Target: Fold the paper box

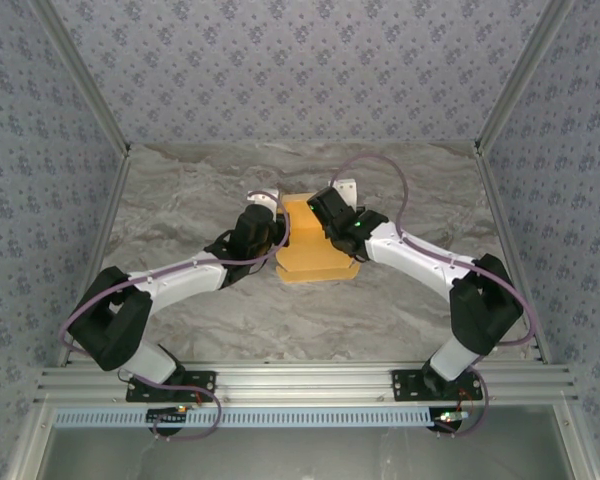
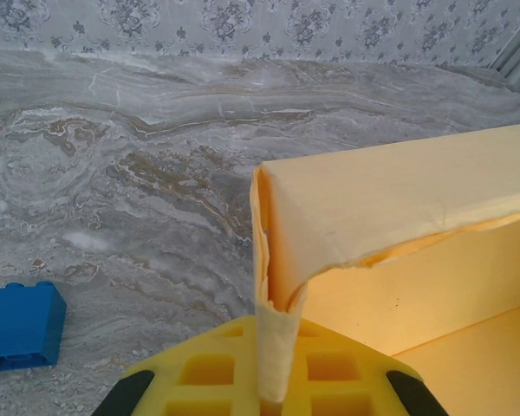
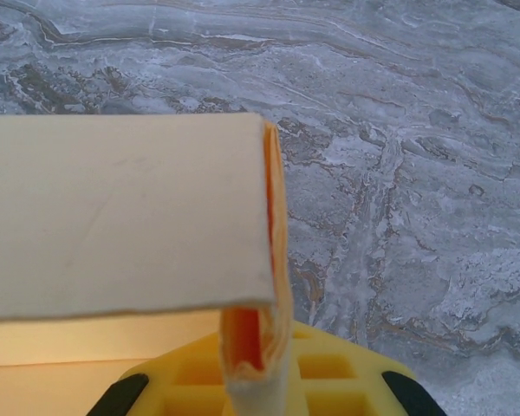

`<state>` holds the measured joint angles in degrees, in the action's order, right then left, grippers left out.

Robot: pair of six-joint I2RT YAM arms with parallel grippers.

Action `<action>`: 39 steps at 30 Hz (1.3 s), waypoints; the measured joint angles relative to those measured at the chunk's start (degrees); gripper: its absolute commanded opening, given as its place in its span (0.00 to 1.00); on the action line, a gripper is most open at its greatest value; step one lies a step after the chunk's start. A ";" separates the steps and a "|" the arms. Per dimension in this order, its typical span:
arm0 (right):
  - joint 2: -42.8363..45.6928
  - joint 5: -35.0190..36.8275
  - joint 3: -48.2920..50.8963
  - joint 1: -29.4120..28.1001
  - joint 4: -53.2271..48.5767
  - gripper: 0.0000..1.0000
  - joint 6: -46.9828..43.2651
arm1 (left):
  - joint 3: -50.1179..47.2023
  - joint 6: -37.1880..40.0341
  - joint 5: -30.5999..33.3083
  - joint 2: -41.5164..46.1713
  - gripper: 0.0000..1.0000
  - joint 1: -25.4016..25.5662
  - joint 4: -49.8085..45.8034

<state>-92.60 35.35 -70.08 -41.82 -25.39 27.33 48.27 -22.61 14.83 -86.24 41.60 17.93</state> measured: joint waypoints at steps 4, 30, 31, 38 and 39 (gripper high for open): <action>-0.04 -0.68 -0.02 0.02 0.09 0.21 -0.46 | 0.00 0.00 0.74 0.00 0.00 0.00 -0.20; 11.39 -20.70 4.02 1.09 3.13 0.67 -5.05 | 0.04 0.04 3.19 -0.04 0.00 -0.37 -3.93; 12.61 -21.29 4.15 1.18 3.10 0.67 -5.35 | 0.20 0.07 3.13 -0.09 0.00 -0.46 -4.72; 21.55 -25.57 4.46 5.35 2.64 0.67 -7.96 | 9.49 2.01 -5.62 -3.39 0.00 -4.26 -19.96; 22.23 -25.94 4.68 6.38 2.60 0.67 -8.28 | 10.93 2.62 -7.28 -3.93 0.00 -5.03 -22.82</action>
<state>-70.37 9.41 -65.41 -35.44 -22.79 19.05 59.20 -19.99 7.55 -90.17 36.58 -4.89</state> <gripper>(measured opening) 0.669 0.075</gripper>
